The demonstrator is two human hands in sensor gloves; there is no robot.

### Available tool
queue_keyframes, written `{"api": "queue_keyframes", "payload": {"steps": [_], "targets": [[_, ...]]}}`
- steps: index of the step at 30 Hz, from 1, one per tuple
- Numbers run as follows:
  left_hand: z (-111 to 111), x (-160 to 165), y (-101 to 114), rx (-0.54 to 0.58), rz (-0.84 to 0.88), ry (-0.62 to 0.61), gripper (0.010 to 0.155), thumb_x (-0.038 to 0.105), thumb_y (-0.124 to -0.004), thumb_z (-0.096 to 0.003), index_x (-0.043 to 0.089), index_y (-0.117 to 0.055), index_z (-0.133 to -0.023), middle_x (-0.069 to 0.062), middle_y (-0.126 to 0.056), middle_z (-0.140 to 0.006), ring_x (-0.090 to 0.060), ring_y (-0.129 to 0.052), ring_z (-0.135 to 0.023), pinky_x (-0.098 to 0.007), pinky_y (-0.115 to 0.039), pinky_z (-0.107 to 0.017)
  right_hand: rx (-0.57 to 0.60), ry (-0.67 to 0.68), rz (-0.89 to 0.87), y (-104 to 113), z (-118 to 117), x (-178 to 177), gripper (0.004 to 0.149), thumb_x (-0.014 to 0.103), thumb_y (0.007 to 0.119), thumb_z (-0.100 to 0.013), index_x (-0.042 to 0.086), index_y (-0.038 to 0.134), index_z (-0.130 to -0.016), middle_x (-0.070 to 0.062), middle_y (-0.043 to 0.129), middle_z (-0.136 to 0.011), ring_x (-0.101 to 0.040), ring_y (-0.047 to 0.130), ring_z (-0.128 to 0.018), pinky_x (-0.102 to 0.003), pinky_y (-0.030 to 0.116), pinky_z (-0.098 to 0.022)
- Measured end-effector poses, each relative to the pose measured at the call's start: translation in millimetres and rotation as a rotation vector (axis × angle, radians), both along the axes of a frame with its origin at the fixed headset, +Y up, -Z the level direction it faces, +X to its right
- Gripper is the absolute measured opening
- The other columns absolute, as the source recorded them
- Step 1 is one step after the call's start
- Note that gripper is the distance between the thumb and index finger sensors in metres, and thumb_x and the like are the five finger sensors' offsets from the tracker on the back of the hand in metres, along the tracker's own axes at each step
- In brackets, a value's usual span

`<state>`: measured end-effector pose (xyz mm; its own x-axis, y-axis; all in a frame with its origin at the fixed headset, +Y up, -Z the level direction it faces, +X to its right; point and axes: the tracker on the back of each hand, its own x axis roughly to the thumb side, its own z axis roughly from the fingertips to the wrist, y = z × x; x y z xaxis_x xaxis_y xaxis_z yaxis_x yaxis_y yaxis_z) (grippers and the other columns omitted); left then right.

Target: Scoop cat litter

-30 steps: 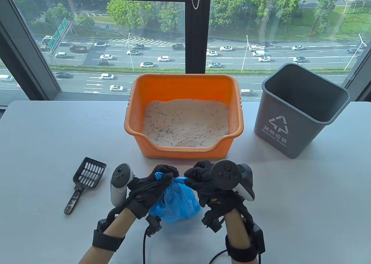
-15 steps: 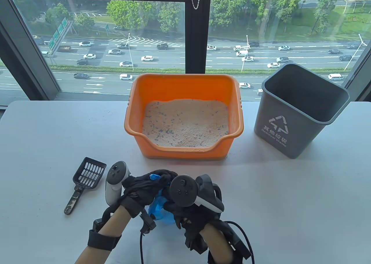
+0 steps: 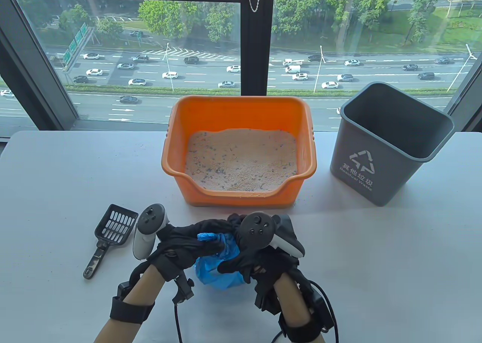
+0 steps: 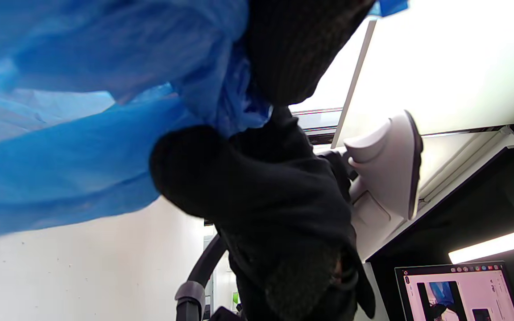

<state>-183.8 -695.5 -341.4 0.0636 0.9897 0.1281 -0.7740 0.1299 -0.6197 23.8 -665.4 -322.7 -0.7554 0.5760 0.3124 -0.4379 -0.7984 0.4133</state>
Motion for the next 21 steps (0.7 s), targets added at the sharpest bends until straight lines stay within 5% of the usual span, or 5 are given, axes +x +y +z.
{"api": "queue_keyframes", "payload": {"steps": [6, 9, 15, 19, 21], "targets": [[1, -5, 2, 0.098, -0.154, 0.083, 0.063, 0.016, -0.090, -0.0477, 0.030, -0.060, -0.101, -0.001, -0.069, -0.102, -0.008, -0.090, -0.081, -0.021, -0.084, -0.047, 0.075, -0.093, -0.167, -7, -9, 14, 0.039, 0.030, 0.084, -0.040, 0.019, 0.086, -0.077, -0.008, 0.085, -0.079, -0.025, 0.083, -0.057, -0.052, 0.067, -0.050], [5, -4, 5, 0.149, -0.186, 0.166, 0.059, 0.015, -0.092, -0.0466, 0.034, -0.066, -0.096, 0.003, -0.074, -0.099, -0.007, -0.094, -0.077, -0.021, -0.085, -0.045, 0.052, -0.093, -0.150, -3, -7, 13, 0.037, 0.030, 0.081, -0.041, 0.017, 0.085, -0.076, -0.009, 0.085, -0.076, -0.025, 0.082, -0.055, -0.053, 0.066, -0.049], [28, 5, 23, 0.574, -0.518, 0.531, 0.053, 0.016, -0.090, -0.0473, 0.033, -0.070, -0.094, 0.002, -0.076, -0.098, -0.009, -0.095, -0.076, -0.021, -0.086, -0.038, 0.018, -0.087, -0.132, 5, 1, 4, 0.036, 0.031, 0.080, -0.042, 0.017, 0.086, -0.074, -0.010, 0.086, -0.074, -0.026, 0.082, -0.053, -0.053, 0.067, -0.048], [31, 6, 20, 0.598, -0.553, 0.589, 0.054, 0.033, -0.082, -0.0515, 0.023, -0.064, -0.101, -0.011, -0.074, -0.099, -0.017, -0.094, -0.070, -0.021, -0.085, -0.034, -0.056, -0.008, -0.145, 3, 6, -6, 0.036, 0.031, 0.081, -0.043, 0.017, 0.086, -0.075, -0.011, 0.086, -0.075, -0.026, 0.083, -0.053, -0.053, 0.067, -0.048], [30, 5, 18, 0.582, -0.543, 0.591, 0.061, 0.042, -0.079, -0.0499, 0.021, -0.059, -0.103, -0.010, -0.079, -0.093, -0.008, -0.100, -0.049, -0.017, -0.084, -0.023, -0.083, 0.026, -0.148, 1, 6, -11, 0.037, 0.032, 0.082, -0.043, 0.018, 0.085, -0.076, -0.011, 0.085, -0.076, -0.026, 0.083, -0.054, -0.053, 0.067, -0.048]]}}
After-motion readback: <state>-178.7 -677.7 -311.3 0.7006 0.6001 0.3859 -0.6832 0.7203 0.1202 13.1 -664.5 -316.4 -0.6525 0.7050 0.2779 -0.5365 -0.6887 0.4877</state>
